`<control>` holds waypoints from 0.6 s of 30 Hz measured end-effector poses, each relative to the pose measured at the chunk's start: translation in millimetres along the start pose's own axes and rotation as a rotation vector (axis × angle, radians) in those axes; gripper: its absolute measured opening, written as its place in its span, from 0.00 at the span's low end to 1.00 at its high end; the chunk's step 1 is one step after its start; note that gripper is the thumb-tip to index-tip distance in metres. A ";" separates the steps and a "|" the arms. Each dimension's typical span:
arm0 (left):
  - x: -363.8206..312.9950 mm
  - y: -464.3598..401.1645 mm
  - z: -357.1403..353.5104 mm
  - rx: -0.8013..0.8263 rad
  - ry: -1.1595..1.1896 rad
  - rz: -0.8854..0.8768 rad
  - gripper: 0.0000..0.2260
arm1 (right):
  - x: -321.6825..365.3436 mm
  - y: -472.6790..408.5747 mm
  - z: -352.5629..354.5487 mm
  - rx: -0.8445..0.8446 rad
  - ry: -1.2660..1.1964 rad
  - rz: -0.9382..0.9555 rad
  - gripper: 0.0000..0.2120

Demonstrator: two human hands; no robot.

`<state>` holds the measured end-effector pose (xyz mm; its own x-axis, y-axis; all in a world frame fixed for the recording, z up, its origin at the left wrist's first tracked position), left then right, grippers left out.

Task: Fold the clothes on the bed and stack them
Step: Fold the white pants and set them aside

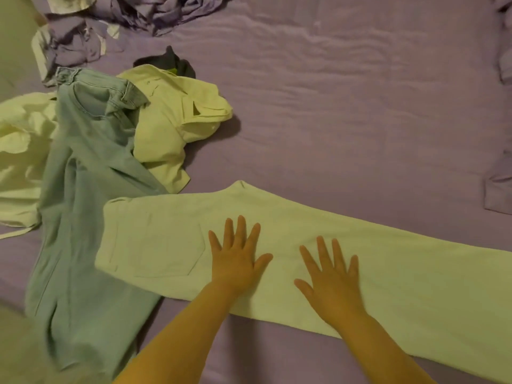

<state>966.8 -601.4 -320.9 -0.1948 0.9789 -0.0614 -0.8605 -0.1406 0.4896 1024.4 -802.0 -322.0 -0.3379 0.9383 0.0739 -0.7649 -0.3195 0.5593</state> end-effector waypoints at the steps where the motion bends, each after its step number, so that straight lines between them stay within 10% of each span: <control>1: 11.1 -5.1 2.5 -0.001 -0.002 -0.013 0.35 | 14.8 -8.6 1.7 -0.005 0.005 0.022 0.35; 18: 94.0 -22.3 18.5 -0.043 -0.064 -0.213 0.31 | 125.7 -35.5 12.7 -0.024 0.084 0.046 0.38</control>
<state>976.4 -503.6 -321.5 0.0219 0.9944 -0.1037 -0.8984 0.0651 0.4342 1016.0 -671.0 -322.0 -0.4169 0.9085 0.0293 -0.7599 -0.3661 0.5372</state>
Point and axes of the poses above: each hand's wrist, its own y-axis away from the middle knuckle, its own z-axis out of the back of the hand, x = y × z, the point moved 3 cm from there along -y, towards the middle knuckle, and after that the axes turned 11 degrees about -z, right-handed, at the moved point
